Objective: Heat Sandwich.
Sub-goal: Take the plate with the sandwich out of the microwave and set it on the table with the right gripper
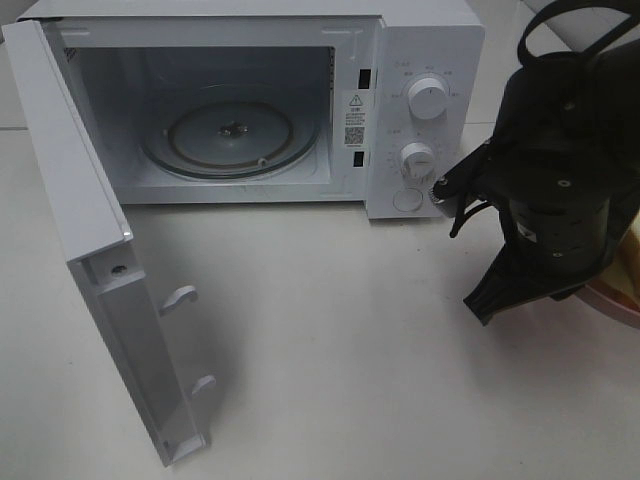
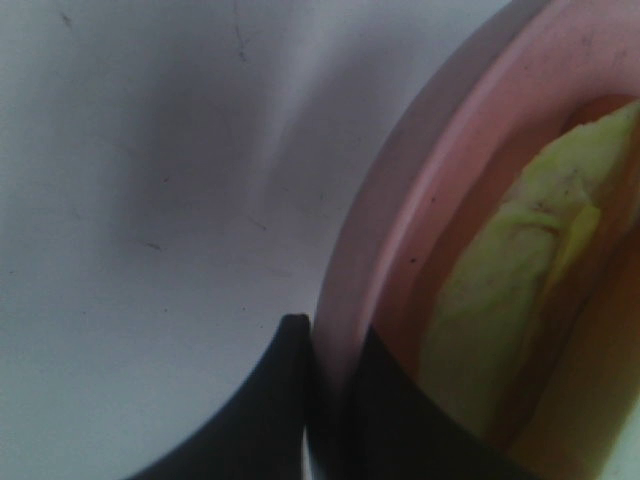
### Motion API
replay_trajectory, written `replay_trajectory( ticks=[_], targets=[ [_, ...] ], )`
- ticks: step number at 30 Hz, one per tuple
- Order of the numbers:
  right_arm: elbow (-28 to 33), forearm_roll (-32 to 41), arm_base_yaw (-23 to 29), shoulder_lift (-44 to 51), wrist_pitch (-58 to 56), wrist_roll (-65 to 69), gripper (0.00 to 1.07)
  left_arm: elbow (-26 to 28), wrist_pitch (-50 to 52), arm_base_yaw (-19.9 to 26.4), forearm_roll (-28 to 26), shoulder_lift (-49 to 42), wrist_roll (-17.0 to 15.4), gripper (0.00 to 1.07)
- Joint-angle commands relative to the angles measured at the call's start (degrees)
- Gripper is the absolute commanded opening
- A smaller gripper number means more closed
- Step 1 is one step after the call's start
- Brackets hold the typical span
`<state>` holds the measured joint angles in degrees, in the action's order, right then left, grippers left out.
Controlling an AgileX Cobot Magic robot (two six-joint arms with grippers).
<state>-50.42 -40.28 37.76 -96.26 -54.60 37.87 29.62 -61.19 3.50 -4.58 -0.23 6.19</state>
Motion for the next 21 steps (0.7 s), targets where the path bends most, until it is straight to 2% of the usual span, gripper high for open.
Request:
replay_trajectory(
  ticks=[1, 13, 21],
  targets=[
    [-0.52, -1.78, -1.32, -0.86, -0.46, 0.46, 0.02, 0.00, -0.06, -0.11, -0.40, -0.29, -0.06, 0.98],
    [-0.52, -3.38, -6.36, -5.27, 2.75, 1.38, 0.03, 0.00, -0.06, -0.11, -0.40, -0.29, 0.00, 0.98],
    [-0.46, -4.53, -7.05, -9.34, 4.24, 2.23, 0.03, 0.00, -0.06, -0.11, -0.40, -0.29, 0.00, 0.98]
  ],
)
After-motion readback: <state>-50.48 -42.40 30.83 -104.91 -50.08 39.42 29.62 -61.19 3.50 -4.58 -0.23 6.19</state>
